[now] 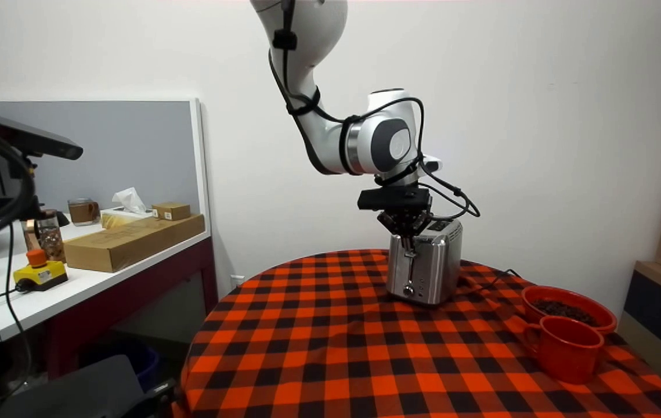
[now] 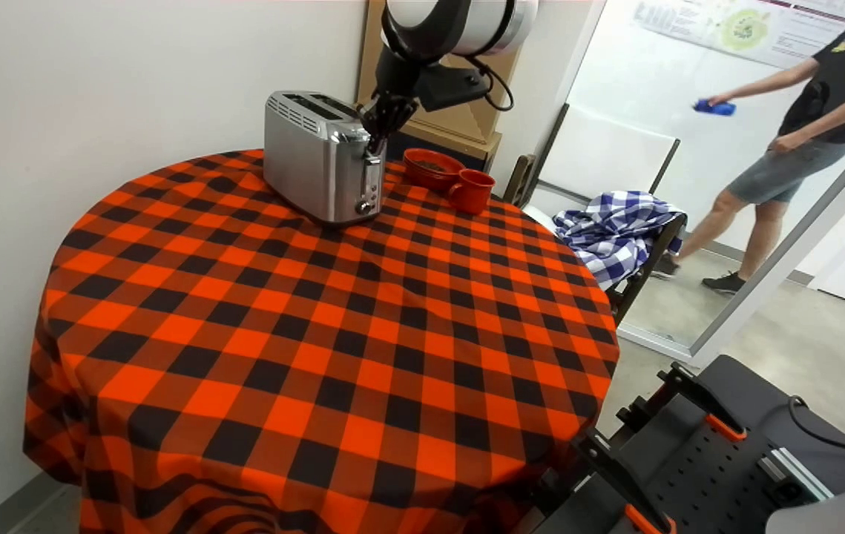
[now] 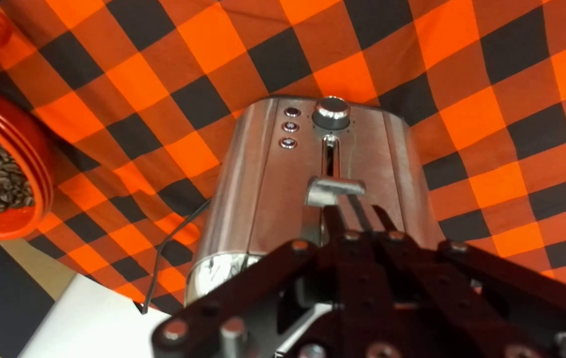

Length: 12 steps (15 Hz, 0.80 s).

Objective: Pull the toaster lever down

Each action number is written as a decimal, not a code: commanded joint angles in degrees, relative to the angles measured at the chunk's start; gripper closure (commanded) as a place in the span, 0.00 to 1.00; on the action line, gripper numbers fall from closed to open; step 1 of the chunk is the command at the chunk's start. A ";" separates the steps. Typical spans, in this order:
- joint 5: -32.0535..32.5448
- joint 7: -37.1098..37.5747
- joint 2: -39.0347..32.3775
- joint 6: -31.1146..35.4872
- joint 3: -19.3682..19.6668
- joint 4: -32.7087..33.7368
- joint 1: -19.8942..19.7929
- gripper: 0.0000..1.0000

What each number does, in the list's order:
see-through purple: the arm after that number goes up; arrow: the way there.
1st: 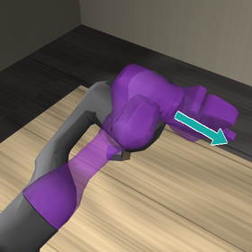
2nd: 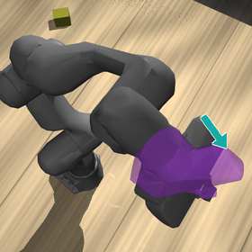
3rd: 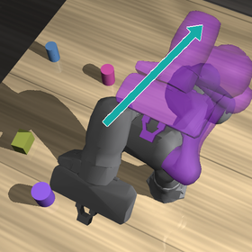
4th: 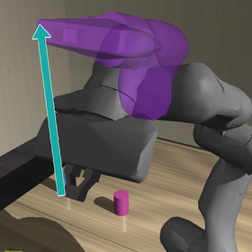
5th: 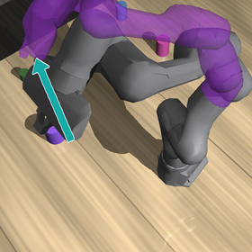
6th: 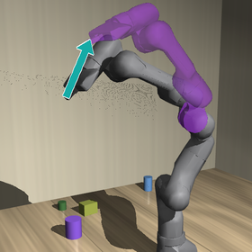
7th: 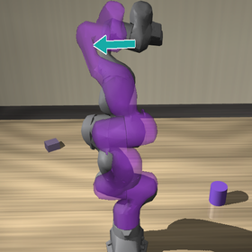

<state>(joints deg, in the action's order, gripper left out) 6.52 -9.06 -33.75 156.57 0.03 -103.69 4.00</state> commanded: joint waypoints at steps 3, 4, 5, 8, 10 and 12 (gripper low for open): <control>5.37 2.83 -5.63 7.85 3.59 2.67 2.79 1.00; 6.16 3.18 -6.43 8.62 4.22 2.49 3.35 1.00; 6.63 3.17 -6.73 8.85 4.52 2.37 3.67 1.00; 7.00 2.54 -7.78 9.31 4.44 1.77 3.84 1.00; 6.69 2.21 -8.89 8.73 4.11 2.03 3.46 1.00; 6.51 1.89 -10.17 7.92 3.92 2.48 3.18 1.00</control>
<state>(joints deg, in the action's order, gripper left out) 11.89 -7.73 -40.65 164.34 3.57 -102.76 7.09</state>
